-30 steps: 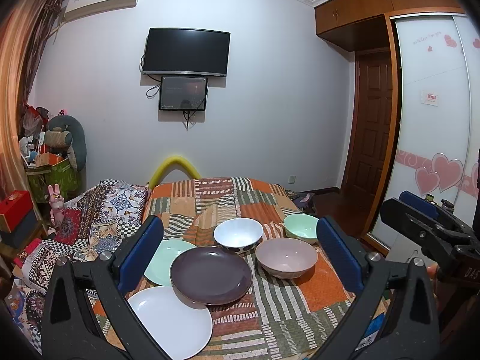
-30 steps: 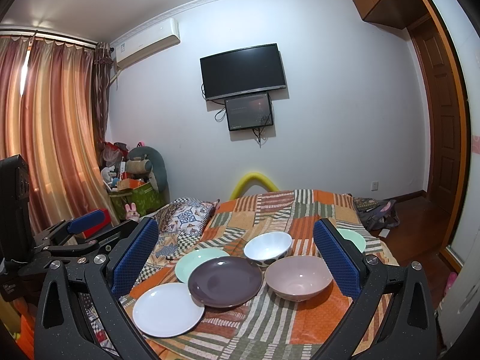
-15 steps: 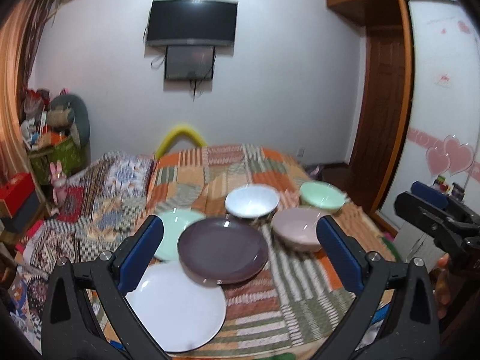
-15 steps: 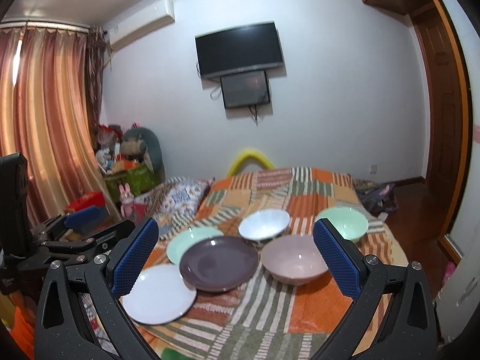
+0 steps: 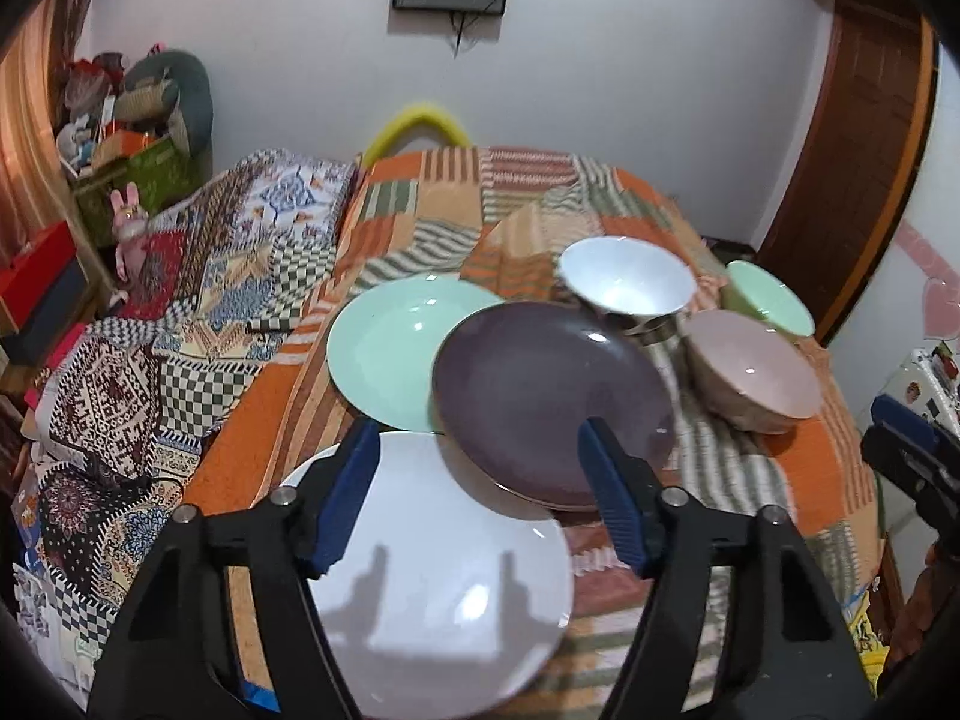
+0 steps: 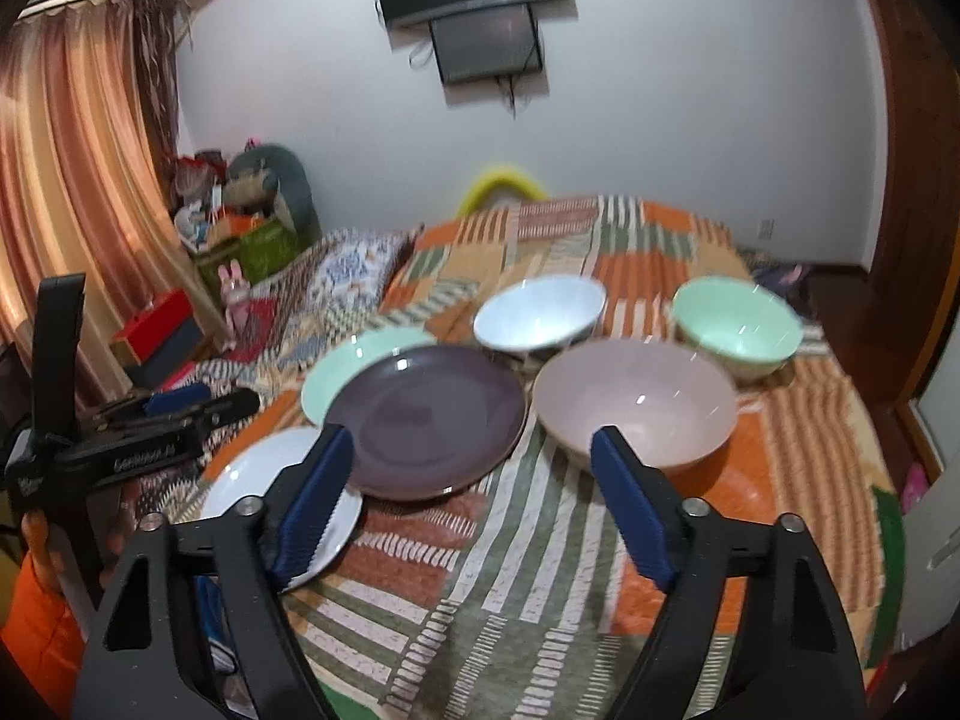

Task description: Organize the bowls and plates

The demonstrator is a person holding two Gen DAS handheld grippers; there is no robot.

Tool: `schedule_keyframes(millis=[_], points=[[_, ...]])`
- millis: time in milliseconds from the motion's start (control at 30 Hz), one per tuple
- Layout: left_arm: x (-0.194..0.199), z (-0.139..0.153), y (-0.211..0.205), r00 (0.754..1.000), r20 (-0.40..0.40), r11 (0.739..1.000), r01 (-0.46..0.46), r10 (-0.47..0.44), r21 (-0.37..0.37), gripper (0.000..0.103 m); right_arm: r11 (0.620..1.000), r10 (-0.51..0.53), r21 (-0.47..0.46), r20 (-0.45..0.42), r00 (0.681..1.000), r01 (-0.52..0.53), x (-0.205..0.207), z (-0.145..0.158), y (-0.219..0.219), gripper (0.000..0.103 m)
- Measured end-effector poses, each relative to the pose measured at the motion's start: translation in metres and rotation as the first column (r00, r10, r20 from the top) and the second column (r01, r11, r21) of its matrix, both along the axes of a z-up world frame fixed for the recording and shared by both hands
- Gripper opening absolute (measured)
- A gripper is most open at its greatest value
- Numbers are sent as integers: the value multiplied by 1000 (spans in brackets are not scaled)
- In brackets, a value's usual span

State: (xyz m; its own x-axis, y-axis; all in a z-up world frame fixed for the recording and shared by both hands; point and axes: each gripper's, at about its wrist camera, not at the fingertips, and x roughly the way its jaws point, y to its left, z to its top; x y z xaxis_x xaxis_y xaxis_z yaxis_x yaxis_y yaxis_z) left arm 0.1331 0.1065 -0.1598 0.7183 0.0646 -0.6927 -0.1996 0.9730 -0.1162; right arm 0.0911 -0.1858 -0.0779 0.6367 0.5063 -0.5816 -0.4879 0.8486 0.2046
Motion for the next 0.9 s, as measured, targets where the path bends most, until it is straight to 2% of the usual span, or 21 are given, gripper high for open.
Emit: schedule_keyframes(millis=[100,200,233,267,333,400,567,600,633,667,900], points=[[18,-13,10,1000,-30,1000,8,-8,1,62,1000,14,-18,-51,999,-15,12,-14,9,65],[35,-24,19,998,-59,1000,24,-24,7,56,999,31,-38,-107,994,-35,25,-28,20,52],[42,-28,23,997,-72,1000,26,-26,5,52,998,27,-47,-117,993,-33,28,-32,23,42],[47,-31,25,996,-80,1000,27,-27,0,50,998,28,-55,-126,992,-35,32,-36,25,36],[59,-40,32,995,-97,999,34,-37,-24,42,997,29,-68,-154,988,-40,40,-45,30,35],[69,-46,37,993,-106,999,39,-42,-30,39,997,21,-76,-176,984,-35,46,-52,33,35],[86,-59,45,992,-115,998,55,-58,-35,39,994,7,-106,-218,976,-31,62,-67,43,35],[90,-61,47,991,-118,998,56,-61,-39,39,993,5,-113,-224,975,-31,65,-69,45,33],[92,-63,49,991,-120,997,58,-63,-43,38,992,3,-121,-227,974,-32,68,-71,47,26],[95,-64,51,990,-121,997,60,-66,-49,38,991,3,-133,-232,973,-35,70,-74,49,23],[112,-73,57,989,-119,995,78,-85,-60,27,987,-22,-162,-278,960,-25,84,-89,52,23]])
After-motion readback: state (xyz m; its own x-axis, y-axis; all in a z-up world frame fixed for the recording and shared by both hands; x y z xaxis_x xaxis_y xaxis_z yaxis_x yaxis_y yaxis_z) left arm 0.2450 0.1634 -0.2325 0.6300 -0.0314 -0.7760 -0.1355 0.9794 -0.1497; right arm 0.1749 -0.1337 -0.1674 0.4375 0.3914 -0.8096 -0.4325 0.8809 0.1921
